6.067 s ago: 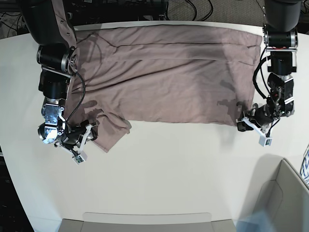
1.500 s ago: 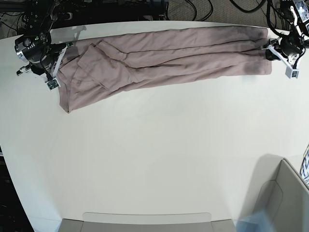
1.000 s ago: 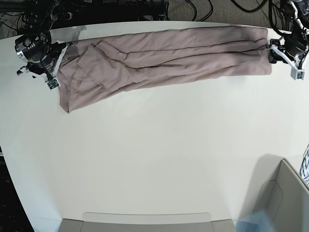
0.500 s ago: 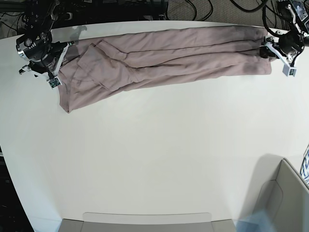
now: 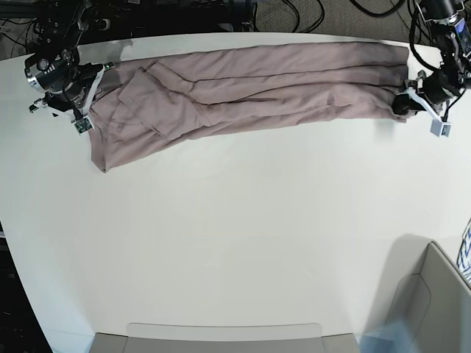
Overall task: Fold the T-shirt properly
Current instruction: 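Release the hem with the left gripper and move it along the fold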
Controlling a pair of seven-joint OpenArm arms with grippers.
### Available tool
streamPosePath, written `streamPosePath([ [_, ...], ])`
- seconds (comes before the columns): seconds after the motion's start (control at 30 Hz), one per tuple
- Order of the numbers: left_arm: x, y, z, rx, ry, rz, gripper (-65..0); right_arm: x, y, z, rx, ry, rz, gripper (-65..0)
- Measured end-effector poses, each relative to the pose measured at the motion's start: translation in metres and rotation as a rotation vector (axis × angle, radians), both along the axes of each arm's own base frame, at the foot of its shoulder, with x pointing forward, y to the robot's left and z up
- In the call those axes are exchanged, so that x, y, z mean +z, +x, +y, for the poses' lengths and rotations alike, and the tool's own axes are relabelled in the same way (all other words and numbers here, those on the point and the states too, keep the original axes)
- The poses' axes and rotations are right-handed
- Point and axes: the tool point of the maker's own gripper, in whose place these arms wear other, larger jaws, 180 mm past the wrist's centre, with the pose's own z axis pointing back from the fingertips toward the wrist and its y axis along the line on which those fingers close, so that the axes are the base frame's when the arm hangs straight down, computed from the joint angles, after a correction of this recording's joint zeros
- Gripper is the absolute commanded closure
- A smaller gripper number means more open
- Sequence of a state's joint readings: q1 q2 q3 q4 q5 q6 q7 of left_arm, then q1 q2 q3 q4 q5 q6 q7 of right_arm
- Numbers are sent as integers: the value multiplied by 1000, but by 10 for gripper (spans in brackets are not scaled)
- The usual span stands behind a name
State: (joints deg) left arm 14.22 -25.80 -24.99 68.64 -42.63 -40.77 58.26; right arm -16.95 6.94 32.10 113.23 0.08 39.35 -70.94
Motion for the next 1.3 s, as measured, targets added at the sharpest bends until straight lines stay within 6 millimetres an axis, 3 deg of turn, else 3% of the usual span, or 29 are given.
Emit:
streamPosePath([
  [0.03,-1,0,-5,-12,-11,2,-18,0,0,0,0,0,0,-241],
  [0.07,-2,1,-10,-23,-22,3,0,1,1,0,0,0,-3,-241],
  [0.47,1,-13,-6,-88,-27,64,0,1,2,0,1,1,-7,-241],
  [0.6,9,-13,16,-12,-15,43,0,1,2,0,1,0,-7,-241],
  [0.83,29,30,48,26,73,79,0,1,3,1,0,2,-10,-241],
  [0.9,39,53,51,42,81,45,0,1,4,3,-1,10,-13,-241],
  [1.0,46,70,54,90,72,50,0,1,4,3,-1,10,-14,-241],
  [1.2,72,113,89,229,61,14,0,2,4,1,-6,6,-14,-241],
  [1.3,76,123,102,270,41,-9,0,2,4,1,-7,6,-15,-241],
])
